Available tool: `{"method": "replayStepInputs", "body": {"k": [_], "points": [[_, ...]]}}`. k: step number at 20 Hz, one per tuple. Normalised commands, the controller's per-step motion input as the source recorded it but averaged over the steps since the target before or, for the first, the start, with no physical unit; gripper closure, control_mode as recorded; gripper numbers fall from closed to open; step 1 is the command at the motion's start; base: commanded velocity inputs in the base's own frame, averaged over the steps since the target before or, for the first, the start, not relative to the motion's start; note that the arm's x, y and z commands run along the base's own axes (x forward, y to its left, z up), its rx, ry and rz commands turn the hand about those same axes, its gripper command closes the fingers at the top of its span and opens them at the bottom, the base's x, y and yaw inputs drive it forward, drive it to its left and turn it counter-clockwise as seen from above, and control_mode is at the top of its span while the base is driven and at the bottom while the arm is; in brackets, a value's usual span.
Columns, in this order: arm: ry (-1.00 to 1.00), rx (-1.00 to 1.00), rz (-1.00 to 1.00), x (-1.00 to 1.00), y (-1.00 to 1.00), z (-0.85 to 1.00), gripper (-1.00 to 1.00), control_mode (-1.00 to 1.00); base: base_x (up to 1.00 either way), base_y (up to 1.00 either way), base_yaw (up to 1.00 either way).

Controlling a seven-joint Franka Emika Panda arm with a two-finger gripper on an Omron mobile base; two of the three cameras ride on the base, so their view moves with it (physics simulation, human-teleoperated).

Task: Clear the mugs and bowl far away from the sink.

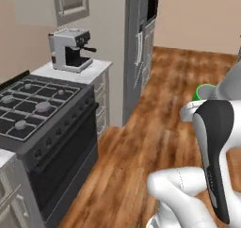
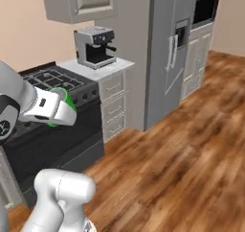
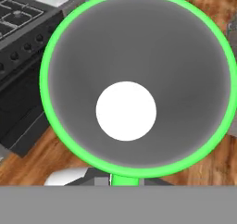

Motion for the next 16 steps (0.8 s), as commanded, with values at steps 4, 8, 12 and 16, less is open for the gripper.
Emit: {"method": "replayStepInputs", "body": {"k": [4,8,12,16], "points": [[0.00,0.00,0.00,0.00,0.00,0.00,1.00,1.00,0.00,0.01,-1.00],[0.00,0.00,0.00,0.00,0.00,0.00,1.00,1.00,0.11,0.03,-0.95],[0.00,0.00,0.00,0.00,0.00,0.00,1.00,1.00,1.00,-0.91,-0.07],[0.00,0.00,0.00,0.00,0.00,0.00,1.00,1.00,1.00,-1.00,0.10]]}}
